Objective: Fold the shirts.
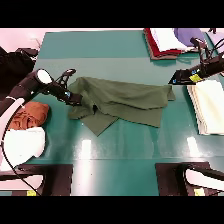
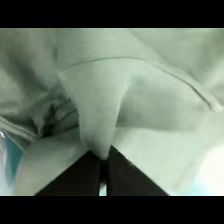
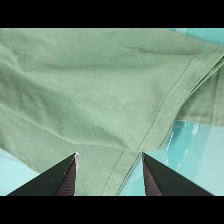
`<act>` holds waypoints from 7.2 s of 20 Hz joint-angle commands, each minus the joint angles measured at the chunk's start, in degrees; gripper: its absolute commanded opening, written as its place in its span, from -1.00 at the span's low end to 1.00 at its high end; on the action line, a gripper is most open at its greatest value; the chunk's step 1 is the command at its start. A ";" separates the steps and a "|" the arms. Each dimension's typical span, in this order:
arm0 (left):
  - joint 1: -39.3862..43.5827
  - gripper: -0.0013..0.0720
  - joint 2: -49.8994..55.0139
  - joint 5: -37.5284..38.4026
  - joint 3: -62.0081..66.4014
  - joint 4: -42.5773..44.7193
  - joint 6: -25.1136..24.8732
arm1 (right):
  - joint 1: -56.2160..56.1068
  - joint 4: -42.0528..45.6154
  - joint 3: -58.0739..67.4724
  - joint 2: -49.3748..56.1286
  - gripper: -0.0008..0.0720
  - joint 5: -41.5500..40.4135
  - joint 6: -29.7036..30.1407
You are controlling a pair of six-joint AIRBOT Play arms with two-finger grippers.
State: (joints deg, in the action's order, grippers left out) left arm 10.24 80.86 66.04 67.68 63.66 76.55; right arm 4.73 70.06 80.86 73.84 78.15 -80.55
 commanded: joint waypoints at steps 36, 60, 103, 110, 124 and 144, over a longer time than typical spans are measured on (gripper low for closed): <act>-0.98 0.53 -3.13 -30.21 -20.55 -26.53 2.03 | 0.00 -0.04 -0.07 -0.02 0.26 1.44 -0.04; -20.17 -0.89 -11.76 -1.01 3.15 -11.17 -5.09 | 12.48 -7.82 -34.49 -12.87 0.58 -1.70 4.13; -20.15 -0.90 -33.86 3.34 41.55 -16.20 7.54 | 23.43 -19.39 35.60 -18.88 -0.94 3.91 4.07; -19.80 -0.90 -18.16 3.34 14.97 -16.06 4.46 | 14.47 -9.27 14.82 -3.41 -0.94 5.57 4.02; -19.87 -0.89 11.26 -3.41 18.12 -12.94 -4.68 | 1.90 -0.90 22.95 22.62 -0.94 -1.95 1.97; -22.64 0.42 9.49 13.49 12.37 -0.33 -1.55 | -0.96 -3.69 -2.45 12.48 0.36 -2.56 1.88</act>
State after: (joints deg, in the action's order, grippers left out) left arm -11.94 91.46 76.20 79.96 62.28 72.07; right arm 3.60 68.07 76.93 86.74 73.41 -78.52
